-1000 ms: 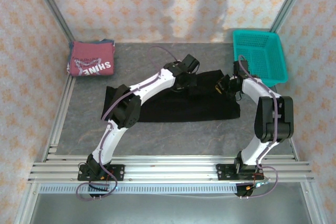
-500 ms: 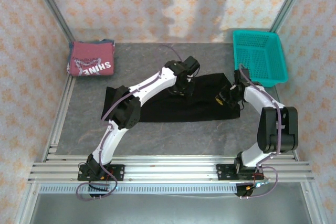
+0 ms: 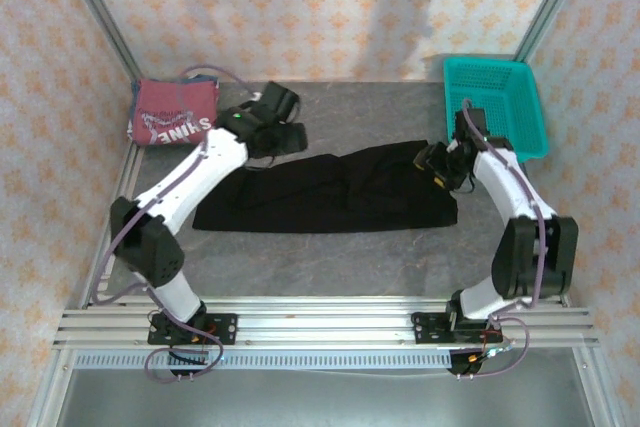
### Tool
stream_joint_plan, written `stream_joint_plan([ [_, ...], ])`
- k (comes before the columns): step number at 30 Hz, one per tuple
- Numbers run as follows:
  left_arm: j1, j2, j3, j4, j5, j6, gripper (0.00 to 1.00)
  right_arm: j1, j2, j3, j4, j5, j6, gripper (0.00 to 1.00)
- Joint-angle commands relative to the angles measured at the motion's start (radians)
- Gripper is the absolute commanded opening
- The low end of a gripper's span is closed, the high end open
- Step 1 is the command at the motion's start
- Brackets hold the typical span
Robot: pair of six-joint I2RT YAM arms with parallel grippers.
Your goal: Fold and stack the t-shirts
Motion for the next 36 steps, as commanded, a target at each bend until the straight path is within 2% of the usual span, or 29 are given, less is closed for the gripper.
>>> stream_joint_plan([
  [1,0.086,0.018,-0.159,0.094,0.010,-0.063,0.71,-0.006,0.155,0.092,0.034,0.035,-0.067,0.59],
  [3,0.139,0.010,-0.221,0.155,0.043,-0.081,0.70,-0.006,0.236,0.140,0.047,0.035,-0.069,0.58],
  [7,0.226,0.038,-0.277,0.221,0.042,-0.086,0.67,0.000,0.363,0.230,0.055,0.030,-0.085,0.57],
  [16,0.334,0.166,-0.284,0.314,0.011,-0.073,0.64,0.035,0.523,0.357,0.094,0.052,-0.075,0.54],
  [21,0.339,0.275,-0.224,0.303,0.022,-0.068,0.57,0.062,0.576,0.392,0.095,0.089,-0.059,0.43],
  [25,0.340,0.288,-0.225,0.280,0.017,-0.069,0.56,0.071,0.602,0.416,0.062,0.131,-0.063,0.32],
  [28,0.346,0.310,-0.223,0.255,0.010,-0.056,0.56,0.073,0.606,0.429,0.038,0.180,-0.067,0.16],
  [32,0.364,0.314,-0.244,0.250,0.005,-0.044,0.53,0.071,0.577,0.428,0.029,0.258,-0.082,0.01],
  [36,0.383,0.292,-0.277,0.243,-0.014,-0.024,0.49,0.059,0.536,0.417,0.029,0.334,-0.096,0.00],
])
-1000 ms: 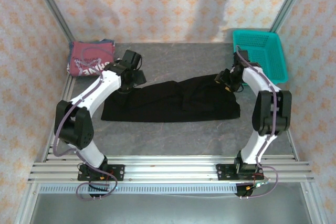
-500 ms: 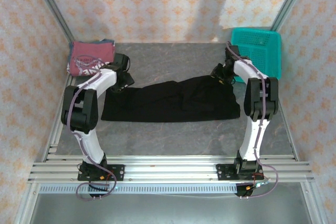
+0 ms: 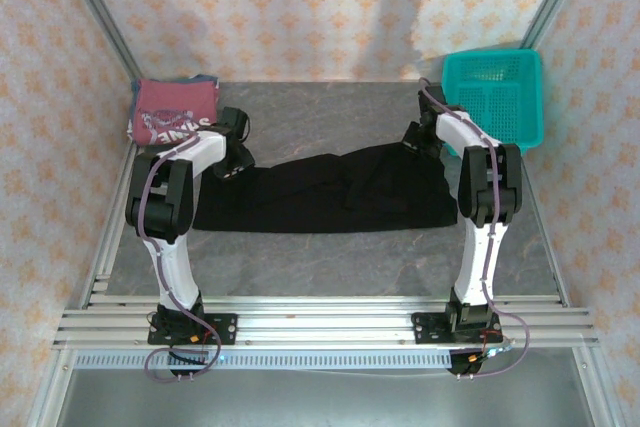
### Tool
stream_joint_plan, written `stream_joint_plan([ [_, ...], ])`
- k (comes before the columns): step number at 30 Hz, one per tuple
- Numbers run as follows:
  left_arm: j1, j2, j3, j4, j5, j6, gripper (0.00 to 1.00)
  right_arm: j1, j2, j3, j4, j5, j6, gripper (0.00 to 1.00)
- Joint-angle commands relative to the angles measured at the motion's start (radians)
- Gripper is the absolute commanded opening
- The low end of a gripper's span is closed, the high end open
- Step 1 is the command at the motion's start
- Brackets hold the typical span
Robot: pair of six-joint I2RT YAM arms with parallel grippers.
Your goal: Fold and stack the t-shirts
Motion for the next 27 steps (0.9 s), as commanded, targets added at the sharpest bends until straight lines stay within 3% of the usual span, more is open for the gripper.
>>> stream_joint_plan([
  [1,0.027,-0.025,-0.037,-0.045,-0.057,0.031,0.48,-0.027,-0.039,-0.016,-0.030,0.122,-0.015,0.00],
  [6,0.049,-0.040,-0.073,-0.052,-0.088,0.066,0.46,-0.053,-0.085,-0.011,-0.013,0.184,-0.037,0.00],
  [13,0.065,-0.059,-0.092,-0.032,-0.088,0.073,0.45,-0.058,-0.013,0.098,-0.084,0.188,-0.079,0.00],
  [18,0.066,-0.160,-0.094,-0.036,-0.071,0.054,0.53,-0.058,-0.021,0.109,-0.058,0.158,-0.085,0.18],
  [24,0.066,-0.362,-0.186,-0.025,-0.043,0.002,0.62,-0.049,-0.153,0.042,0.015,0.055,-0.102,0.51],
  [27,0.062,-0.386,-0.194,-0.016,0.023,0.017,0.63,-0.038,-0.206,0.025,0.004,0.005,-0.115,0.57],
])
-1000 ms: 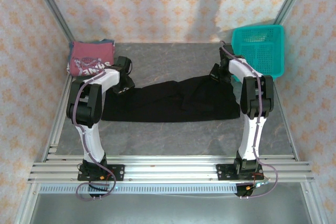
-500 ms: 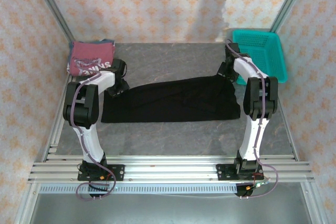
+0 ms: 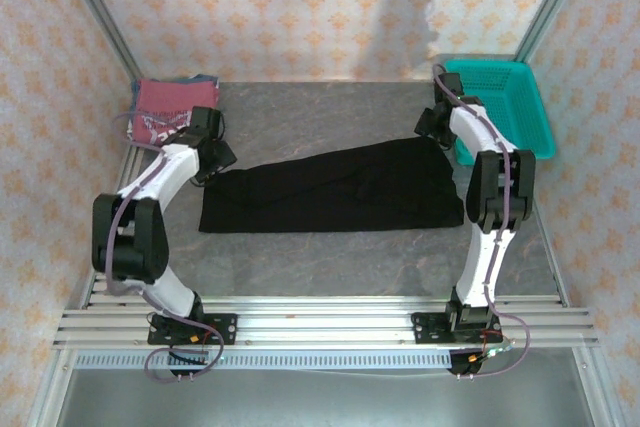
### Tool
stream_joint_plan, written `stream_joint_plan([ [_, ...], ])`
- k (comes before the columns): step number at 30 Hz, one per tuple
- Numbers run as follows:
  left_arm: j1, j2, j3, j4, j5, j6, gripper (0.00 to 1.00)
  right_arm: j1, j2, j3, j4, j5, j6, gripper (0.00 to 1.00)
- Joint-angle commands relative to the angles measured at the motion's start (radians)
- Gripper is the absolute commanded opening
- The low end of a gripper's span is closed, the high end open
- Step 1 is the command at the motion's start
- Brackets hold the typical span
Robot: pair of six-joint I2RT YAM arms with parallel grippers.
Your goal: Fold and stack the t-shirts
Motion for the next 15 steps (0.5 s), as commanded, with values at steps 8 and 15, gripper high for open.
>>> stream_joint_plan([
  [8,-0.083,0.153,0.114,-0.112,0.084,0.085,0.62,0.064,-0.180,-0.132,0.013,-0.257,-0.022,0.69],
  [15,-0.153,0.341,0.237,-0.246,-0.024,0.140,0.55,0.095,-0.219,-0.271,0.078,-0.315,0.020,0.70],
])
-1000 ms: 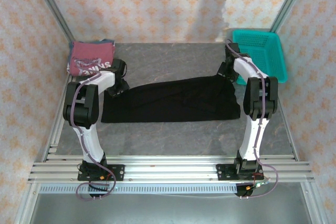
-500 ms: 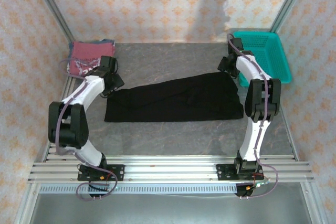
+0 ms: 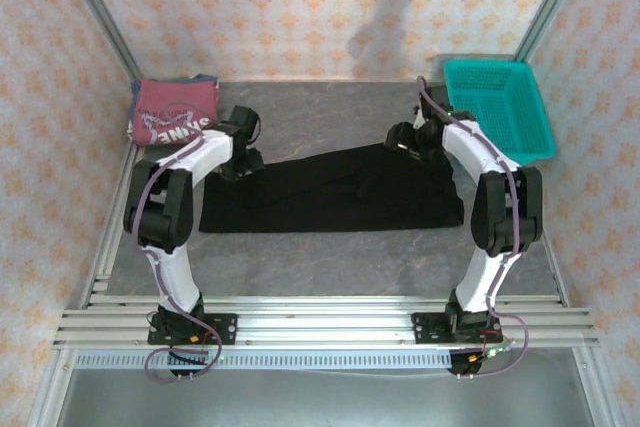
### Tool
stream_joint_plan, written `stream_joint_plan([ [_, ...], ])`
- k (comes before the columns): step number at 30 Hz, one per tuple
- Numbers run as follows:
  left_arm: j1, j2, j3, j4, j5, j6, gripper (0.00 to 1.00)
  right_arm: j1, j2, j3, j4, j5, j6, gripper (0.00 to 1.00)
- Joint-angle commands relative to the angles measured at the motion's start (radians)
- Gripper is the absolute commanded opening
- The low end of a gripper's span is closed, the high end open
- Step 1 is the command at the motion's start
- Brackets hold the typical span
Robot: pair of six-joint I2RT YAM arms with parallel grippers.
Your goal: Fold and stack the t-shirts
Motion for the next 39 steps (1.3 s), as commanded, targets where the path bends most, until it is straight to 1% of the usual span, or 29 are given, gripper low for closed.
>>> stream_joint_plan([
  [1,-0.004,0.040,0.039,-0.114,-0.087,0.036,0.55,-0.006,-0.040,-0.042,0.040,-0.043,0.026,0.70],
  [4,-0.010,0.065,0.056,-0.137,-0.120,0.040,0.51,-0.006,-0.038,-0.050,0.043,-0.046,0.025,0.70],
  [7,-0.019,0.085,0.074,-0.185,-0.184,0.037,0.46,-0.006,-0.029,-0.050,0.035,-0.041,0.019,0.70],
  [10,-0.019,0.080,0.047,-0.171,-0.189,0.032,0.43,-0.006,-0.018,-0.057,0.037,-0.040,0.016,0.70],
  [11,-0.020,0.082,0.040,-0.167,-0.192,0.028,0.41,-0.006,-0.012,-0.056,0.036,-0.040,0.016,0.70],
  [15,-0.022,0.059,0.011,-0.148,-0.208,0.010,0.22,-0.006,0.011,-0.064,0.040,-0.038,0.022,0.69],
  [19,-0.022,0.001,-0.040,-0.141,-0.240,-0.008,0.12,-0.006,0.039,-0.067,0.024,0.001,0.024,0.68],
  [20,-0.023,-0.059,-0.066,-0.134,-0.252,-0.039,0.11,-0.006,0.045,-0.069,0.020,0.014,0.025,0.68],
  [25,-0.022,-0.237,-0.231,-0.076,-0.279,-0.118,0.10,-0.006,0.075,-0.070,0.011,0.060,0.035,0.68],
  [29,-0.022,-0.397,-0.405,0.047,-0.243,-0.197,0.10,-0.007,0.105,-0.071,0.010,0.089,0.048,0.67],
  [33,-0.023,-0.502,-0.513,0.075,-0.230,-0.264,0.08,-0.012,0.131,-0.071,0.006,0.106,0.062,0.67],
  [35,-0.022,-0.559,-0.572,0.097,-0.222,-0.303,0.08,-0.013,0.135,-0.075,0.013,0.110,0.065,0.67],
  [36,-0.023,-0.586,-0.600,0.111,-0.215,-0.325,0.13,-0.014,0.136,-0.077,0.014,0.108,0.064,0.67],
  [37,-0.022,-0.604,-0.619,0.114,-0.215,-0.342,0.24,-0.016,0.138,-0.076,0.014,0.107,0.066,0.67],
  [38,-0.022,-0.623,-0.625,0.098,-0.228,-0.366,0.42,-0.016,0.139,-0.074,0.014,0.107,0.066,0.67],
  [39,-0.022,-0.639,-0.623,0.075,-0.249,-0.386,0.53,-0.018,0.139,-0.073,0.014,0.105,0.065,0.67],
])
